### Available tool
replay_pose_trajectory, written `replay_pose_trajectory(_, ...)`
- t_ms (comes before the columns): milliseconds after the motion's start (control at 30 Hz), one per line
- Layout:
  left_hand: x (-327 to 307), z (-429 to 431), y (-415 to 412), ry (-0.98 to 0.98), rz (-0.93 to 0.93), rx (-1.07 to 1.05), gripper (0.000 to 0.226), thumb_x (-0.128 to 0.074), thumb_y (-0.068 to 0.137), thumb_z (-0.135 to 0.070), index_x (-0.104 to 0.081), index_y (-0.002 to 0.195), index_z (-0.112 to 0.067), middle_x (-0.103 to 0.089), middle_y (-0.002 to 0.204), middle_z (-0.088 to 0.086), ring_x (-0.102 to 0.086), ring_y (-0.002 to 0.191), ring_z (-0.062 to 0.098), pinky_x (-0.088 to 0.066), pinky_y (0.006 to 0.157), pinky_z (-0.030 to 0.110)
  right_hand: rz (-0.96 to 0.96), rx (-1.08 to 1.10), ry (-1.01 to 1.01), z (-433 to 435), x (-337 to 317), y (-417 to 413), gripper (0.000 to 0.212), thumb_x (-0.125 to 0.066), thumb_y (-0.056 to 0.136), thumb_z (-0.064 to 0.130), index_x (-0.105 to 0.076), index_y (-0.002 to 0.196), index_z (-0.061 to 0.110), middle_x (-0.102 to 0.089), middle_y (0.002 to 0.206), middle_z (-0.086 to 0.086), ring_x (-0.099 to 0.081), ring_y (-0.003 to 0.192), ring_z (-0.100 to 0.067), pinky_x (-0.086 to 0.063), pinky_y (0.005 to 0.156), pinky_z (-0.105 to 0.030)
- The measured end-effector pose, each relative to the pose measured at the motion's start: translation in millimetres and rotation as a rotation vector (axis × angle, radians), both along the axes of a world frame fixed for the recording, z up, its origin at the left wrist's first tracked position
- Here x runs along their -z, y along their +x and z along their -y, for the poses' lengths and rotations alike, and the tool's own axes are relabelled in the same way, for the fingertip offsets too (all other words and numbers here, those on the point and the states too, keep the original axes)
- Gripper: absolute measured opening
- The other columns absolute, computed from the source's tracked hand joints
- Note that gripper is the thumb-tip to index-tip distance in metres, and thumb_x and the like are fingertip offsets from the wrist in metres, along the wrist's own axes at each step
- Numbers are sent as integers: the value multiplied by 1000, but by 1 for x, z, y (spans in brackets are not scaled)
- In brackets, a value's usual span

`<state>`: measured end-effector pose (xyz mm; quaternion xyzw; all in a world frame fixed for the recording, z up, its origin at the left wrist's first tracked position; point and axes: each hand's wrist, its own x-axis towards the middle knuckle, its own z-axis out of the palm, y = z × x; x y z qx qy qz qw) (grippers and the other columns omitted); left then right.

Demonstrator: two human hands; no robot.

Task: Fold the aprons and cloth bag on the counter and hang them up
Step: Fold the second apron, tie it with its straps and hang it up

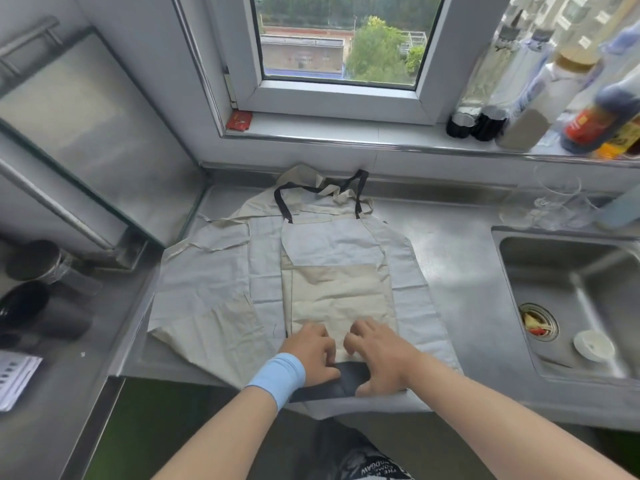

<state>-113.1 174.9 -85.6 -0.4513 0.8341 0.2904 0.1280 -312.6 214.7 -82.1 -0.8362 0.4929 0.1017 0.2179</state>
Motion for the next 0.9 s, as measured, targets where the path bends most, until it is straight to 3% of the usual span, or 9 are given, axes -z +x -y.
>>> replay_pose_trajectory(167,-1,-16,7,-77,18,62,51,-64,62,-65,-59,99,-30,-44,113,-7,-38,110,16,-41,93,31,-117,-191,-110,-15,0,2,39,-60,68,54,-59,94,24,-44,125,-3,-44,101,-26,-41,75,-38)
replay_pose_trajectory(267,-4,-24,7,-89,70,103,64,-67,62,-67,-57,111,-29,-43,120,-4,-36,113,18,-37,97,33,-170,-275,-139,-20,-4,8,31,-56,81,40,-69,97,17,-52,124,-4,-52,96,-28,-41,72,-39)
replay_pose_trajectory(367,-10,-28,8,-86,108,133,69,-69,64,-64,-52,121,-30,-41,124,-3,-38,114,20,-38,97,34,-47,-103,-55,-20,-13,12,28,-52,89,28,-74,99,14,-61,124,0,-58,95,-27,-46,73,-36)
replay_pose_trajectory(433,-15,-27,8,-52,117,121,63,-69,68,-55,-51,122,-30,-43,123,-4,-41,112,20,-41,92,34,13,71,36,-13,-24,10,24,-50,93,28,-70,99,16,-65,114,0,-60,90,-26,-48,71,-34)
replay_pose_trajectory(533,-29,-16,6,10,62,-10,31,-59,78,-30,-57,109,-30,-59,109,-1,-56,100,23,-47,78,31,55,219,-10,2,-39,2,21,-44,99,33,-58,103,19,-68,99,-4,-61,89,-28,-38,66,-34)
replay_pose_trajectory(600,-41,0,5,54,54,-108,16,-55,83,-24,-63,97,-26,-66,98,3,-60,89,25,-45,72,29,66,262,3,14,-55,-3,24,-49,95,44,-54,103,22,-67,96,-1,-61,88,-26,-39,65,-34)
replay_pose_trajectory(667,-54,17,5,145,77,-119,15,-61,85,-28,-68,97,-21,-66,93,4,-59,84,24,-44,72,27,41,299,168,25,-74,-9,31,-65,81,50,-58,98,26,-66,93,4,-61,84,-20,-45,64,-31)
replay_pose_trajectory(767,-75,40,5,252,163,-107,30,-67,83,-40,-67,103,-17,-59,91,0,-58,85,25,-45,75,27,-39,274,442,45,-96,-20,14,-74,74,30,-61,76,27,-62,77,6,-61,70,-16,-46,54,-24)
replay_pose_trajectory(900,-93,82,8,183,123,-173,25,-69,80,-44,-63,83,-20,-58,81,-1,-54,74,21,-44,68,26,68,422,387,83,-107,-35,12,-72,72,28,-63,74,21,-60,71,6,-57,65,-14,-44,56,-26)
